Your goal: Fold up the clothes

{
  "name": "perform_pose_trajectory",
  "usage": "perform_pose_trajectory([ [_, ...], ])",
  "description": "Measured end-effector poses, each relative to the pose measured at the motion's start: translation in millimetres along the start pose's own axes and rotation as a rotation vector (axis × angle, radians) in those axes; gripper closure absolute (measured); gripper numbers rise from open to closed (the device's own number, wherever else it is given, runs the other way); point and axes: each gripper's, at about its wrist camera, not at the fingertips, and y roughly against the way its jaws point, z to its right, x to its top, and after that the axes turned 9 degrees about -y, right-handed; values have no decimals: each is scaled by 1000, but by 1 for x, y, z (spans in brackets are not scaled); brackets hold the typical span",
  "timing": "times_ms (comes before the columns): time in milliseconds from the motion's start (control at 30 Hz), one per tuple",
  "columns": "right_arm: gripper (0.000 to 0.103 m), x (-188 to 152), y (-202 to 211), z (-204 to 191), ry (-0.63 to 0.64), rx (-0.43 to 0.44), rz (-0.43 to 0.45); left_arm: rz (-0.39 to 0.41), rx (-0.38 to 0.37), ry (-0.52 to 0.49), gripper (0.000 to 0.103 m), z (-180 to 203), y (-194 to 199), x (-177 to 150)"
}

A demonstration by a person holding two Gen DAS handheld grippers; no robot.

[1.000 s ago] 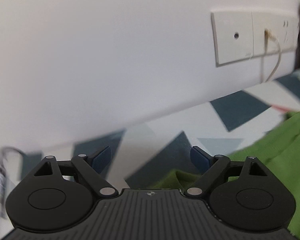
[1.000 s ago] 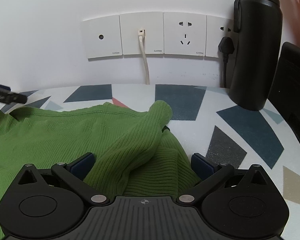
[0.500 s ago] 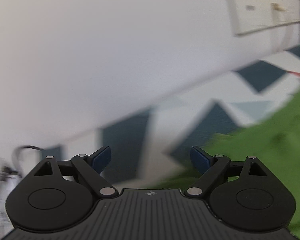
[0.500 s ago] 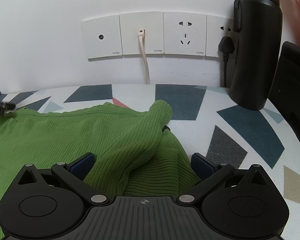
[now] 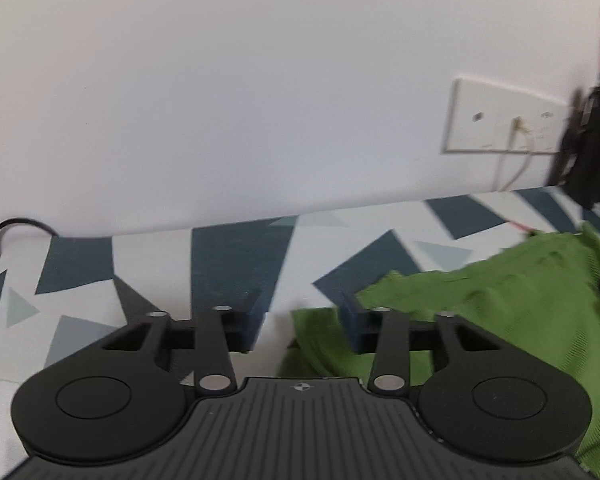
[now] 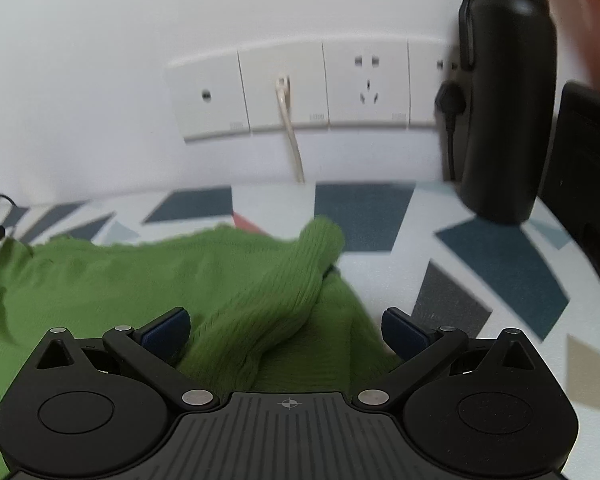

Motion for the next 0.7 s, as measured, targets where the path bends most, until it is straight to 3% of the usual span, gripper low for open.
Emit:
perform_pose_trajectory([
  [33,9,4,1,0,1,7,3,25,-10,1,76,1,4,-2],
  [67,22,7,3,0,2,13,7,47,-27,7,82,0,5,-1],
  [100,39,11,4,0,3,20,10,63,-47,23,82,-3,5,-2],
  [200,60,21,8,1,6,40,21,94,-107,65,82,-7,3,-2],
  [333,65,36,14,1,10,67,35,68,-145,20,82,7,-10,-3],
  [533,64,31,-12,1,26,-16,-46,59,-156,-29,82,18,-23,-18],
  [567,78,30,-16,1,29,-30,-59,67,-169,-32,82,18,-24,-21],
  [600,101,29,-20,1,31,-44,-73,76,-182,-34,82,19,-24,-23],
  [633,99,28,-25,1,34,-59,-87,79,-192,-41,82,18,-23,-25],
  [700,100,26,-19,0,48,-55,-70,83,-210,-57,95,15,-22,-27],
])
